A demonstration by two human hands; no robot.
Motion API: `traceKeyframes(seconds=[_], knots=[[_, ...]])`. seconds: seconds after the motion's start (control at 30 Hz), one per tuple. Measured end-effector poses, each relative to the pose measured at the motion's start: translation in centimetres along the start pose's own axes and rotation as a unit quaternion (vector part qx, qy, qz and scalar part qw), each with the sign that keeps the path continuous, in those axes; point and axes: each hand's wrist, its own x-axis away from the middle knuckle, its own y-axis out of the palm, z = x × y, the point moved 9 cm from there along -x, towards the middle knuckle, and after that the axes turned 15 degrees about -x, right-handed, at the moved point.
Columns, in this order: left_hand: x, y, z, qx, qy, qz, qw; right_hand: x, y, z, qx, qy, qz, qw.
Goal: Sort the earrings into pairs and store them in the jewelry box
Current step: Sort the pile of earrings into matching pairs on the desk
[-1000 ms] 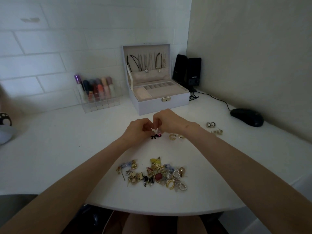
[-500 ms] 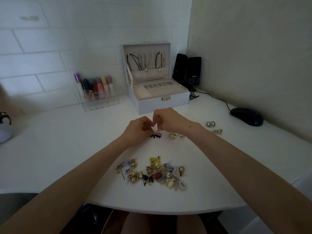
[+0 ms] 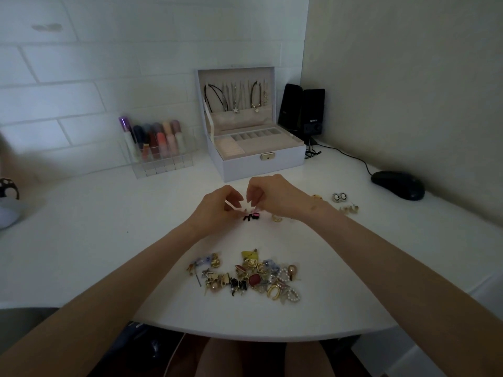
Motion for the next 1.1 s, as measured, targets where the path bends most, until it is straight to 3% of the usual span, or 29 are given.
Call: traceKeyframes(seconds=[0.2,0.37,0.5,0.67,0.97,1.1], knots=[[3.0,-1.5,1.4,0.012,0.041,-0.016,0.999,3.3,-0.3,-2.0,-0.048,-0.002,-0.023,0.999],[6.1,-1.0,4.1,0.022,0.154,-0.170,0.973,7.0,1.1,-2.1,-0.024,0.056,-0.153,0.986],[7.4,0.2,4.3,0.022,0.178,-0.245,0.953,8.7,1.4,-1.1,0.000,0.101,-0.196,0.975],[7.4,0.4,3.5,0.027,0.175,-0.231,0.957,9.8,1.6,0.0,-0.043,0.143,-0.187,0.971],[7.3,-1.3,2.0,0.010,0.172,-0.195,0.966,9.5,3.5,-1.1,-0.145,0.114,-0.157,0.970],[7.2,-2.3,0.4,0.001,0.160,-0.178,0.971,9.4,2.2,-1.8,-0.092,0.077,-0.128,0.984]])
